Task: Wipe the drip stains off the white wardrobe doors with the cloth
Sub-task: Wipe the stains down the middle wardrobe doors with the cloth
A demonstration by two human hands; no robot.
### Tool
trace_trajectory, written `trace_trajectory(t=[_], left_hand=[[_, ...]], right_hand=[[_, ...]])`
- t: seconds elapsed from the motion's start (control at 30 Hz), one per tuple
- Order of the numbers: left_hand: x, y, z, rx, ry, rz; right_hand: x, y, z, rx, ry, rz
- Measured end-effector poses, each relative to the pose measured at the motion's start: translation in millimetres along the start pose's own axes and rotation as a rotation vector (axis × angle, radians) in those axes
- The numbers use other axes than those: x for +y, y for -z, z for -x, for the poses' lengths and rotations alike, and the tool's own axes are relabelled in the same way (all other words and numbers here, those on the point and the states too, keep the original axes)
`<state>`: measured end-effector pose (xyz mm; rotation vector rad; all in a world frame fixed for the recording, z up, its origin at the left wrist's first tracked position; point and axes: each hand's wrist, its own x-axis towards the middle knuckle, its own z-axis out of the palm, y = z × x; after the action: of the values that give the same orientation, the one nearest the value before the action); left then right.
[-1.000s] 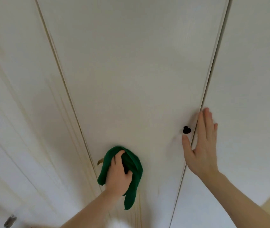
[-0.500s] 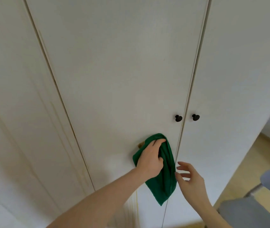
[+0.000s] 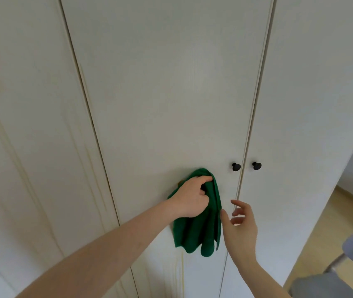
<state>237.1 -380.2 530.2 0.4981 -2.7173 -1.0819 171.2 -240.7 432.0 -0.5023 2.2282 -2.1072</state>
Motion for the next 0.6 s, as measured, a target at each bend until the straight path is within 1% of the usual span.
trace_trajectory(t=[0.07, 0.1, 0.13, 0.27, 0.3, 0.33, 0.37, 0.4, 0.5, 0.53, 0.57, 0.6], left_hand=[[8, 1, 2, -0.010, -0.015, 0.003], [13, 2, 3, -0.036, -0.025, -0.015], [17, 2, 4, -0.083, -0.033, -0.050], [30, 15, 12, -0.287, -0.081, -0.224], [31, 22, 15, -0.304, -0.109, -0.279], [33, 32, 18, -0.287, -0.148, -0.328], [34, 45, 22, -0.221, -0.196, -0.387], [34, 60, 25, -0.103, -0.258, -0.459], [21, 117, 24, 0.379, -0.514, -0.684], [16, 137, 24, 0.505, -0.579, -0.796], [12, 155, 25, 0.593, -0.599, -0.911], [7, 170, 25, 0.642, -0.582, -1.007]], right_hand=[[-1, -9, 7, -0.150, -0.009, 0.018], [0, -13, 7, -0.191, -0.028, 0.029], [0, -17, 5, -0.193, -0.047, 0.017], [-6, -19, -17, -0.067, -0.099, -0.095], [-6, -17, -23, -0.049, -0.119, -0.115], [-5, -14, -28, -0.024, -0.142, -0.142], [-3, -10, -34, 0.009, -0.167, -0.170], [0, -6, -40, 0.047, -0.188, -0.193], [11, 4, -56, 0.151, -0.238, -0.186], [14, 5, -59, 0.172, -0.255, -0.179], [16, 4, -60, 0.187, -0.271, -0.169], [18, 0, -61, 0.193, -0.279, -0.157]])
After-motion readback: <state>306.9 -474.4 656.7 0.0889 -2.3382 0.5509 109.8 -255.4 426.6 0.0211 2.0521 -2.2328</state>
